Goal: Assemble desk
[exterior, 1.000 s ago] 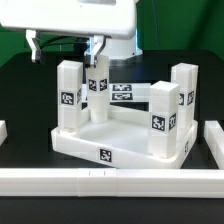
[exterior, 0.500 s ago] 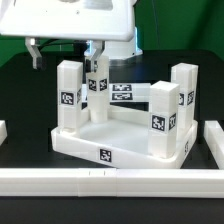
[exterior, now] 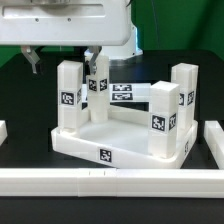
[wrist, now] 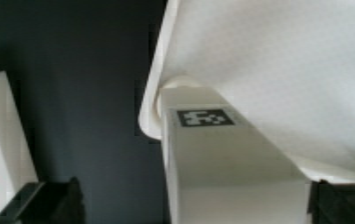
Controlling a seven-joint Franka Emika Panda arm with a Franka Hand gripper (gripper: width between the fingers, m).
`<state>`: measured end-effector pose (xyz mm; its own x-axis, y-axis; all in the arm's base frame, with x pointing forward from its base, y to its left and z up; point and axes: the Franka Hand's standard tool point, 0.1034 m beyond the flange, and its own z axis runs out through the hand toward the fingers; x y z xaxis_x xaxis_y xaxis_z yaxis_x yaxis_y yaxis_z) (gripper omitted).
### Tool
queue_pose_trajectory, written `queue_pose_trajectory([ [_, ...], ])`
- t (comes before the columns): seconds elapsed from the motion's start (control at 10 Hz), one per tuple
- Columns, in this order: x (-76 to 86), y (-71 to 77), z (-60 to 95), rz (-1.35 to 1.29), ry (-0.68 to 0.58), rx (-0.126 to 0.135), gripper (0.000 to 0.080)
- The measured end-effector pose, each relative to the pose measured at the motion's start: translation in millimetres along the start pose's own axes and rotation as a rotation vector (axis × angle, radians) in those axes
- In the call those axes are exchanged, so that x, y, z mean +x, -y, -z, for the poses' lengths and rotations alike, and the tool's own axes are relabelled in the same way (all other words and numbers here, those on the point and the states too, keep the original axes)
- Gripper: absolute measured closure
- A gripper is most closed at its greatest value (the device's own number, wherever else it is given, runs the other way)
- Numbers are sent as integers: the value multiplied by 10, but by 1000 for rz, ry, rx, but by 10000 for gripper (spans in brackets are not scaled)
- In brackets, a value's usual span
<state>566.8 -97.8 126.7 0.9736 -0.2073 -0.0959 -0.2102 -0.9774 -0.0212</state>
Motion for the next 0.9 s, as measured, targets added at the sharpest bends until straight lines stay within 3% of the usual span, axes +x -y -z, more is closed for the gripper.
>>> queue_pose_trajectory([
  [0.3, 23, 31, -19, 4, -8, -3, 168],
  [0.5, 24, 24, -23, 4, -9, -4, 513],
  [0.9, 24, 22, -24, -18, -9, -4, 510],
])
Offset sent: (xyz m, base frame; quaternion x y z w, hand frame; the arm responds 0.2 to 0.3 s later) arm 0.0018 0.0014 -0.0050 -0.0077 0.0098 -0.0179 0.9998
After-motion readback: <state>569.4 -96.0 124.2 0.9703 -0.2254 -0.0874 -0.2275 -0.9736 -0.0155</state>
